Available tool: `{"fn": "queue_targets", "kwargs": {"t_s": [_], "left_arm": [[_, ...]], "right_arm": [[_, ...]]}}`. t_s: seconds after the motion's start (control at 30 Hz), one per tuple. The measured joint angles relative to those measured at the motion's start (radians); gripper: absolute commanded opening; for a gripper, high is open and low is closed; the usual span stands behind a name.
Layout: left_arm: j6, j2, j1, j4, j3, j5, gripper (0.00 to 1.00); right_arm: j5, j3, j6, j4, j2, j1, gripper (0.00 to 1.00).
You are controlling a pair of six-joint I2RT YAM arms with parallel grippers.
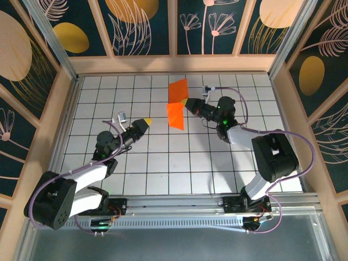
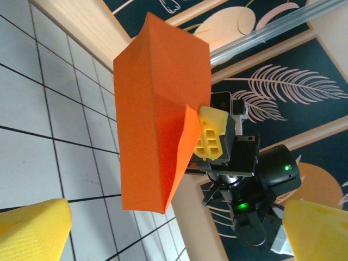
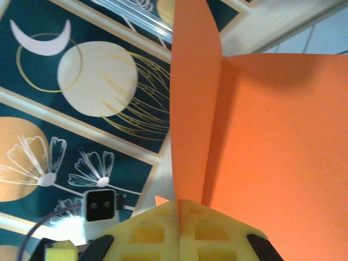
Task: Fold a paper plane with a square sheet of paper (fold left side to right side)
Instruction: Turn over the paper at the center of the table.
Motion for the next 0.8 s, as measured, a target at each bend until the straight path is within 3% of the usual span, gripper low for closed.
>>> {"fn": "queue_targets", "kwargs": {"t_s": [0.23,0.47,0.6,0.8], "left_arm": [[-0.051,0.121,-0.080,0.106,0.069,0.026,0.99],[-0.077,0.211,-0.098,0.140,0.146,0.038,0.97],[-0.095,0.278,-0.111,0.160,0.197,0.046,0.92],[-0.128,0.353,-0.118,0.210,0.238,0.052,0.74]], "right_arm": [[-0.008,-0.001,0.116,0.133,0.005,0.035,0.00],[-0.026,-0.001,0.182,0.206,0.045,0.047,0.00],[-0.026,-0.001,0.186,0.205,0.050,0.060,0.00],[-0.026,-0.001,0.189,0.204,0.051,0.072,0.00]]}}
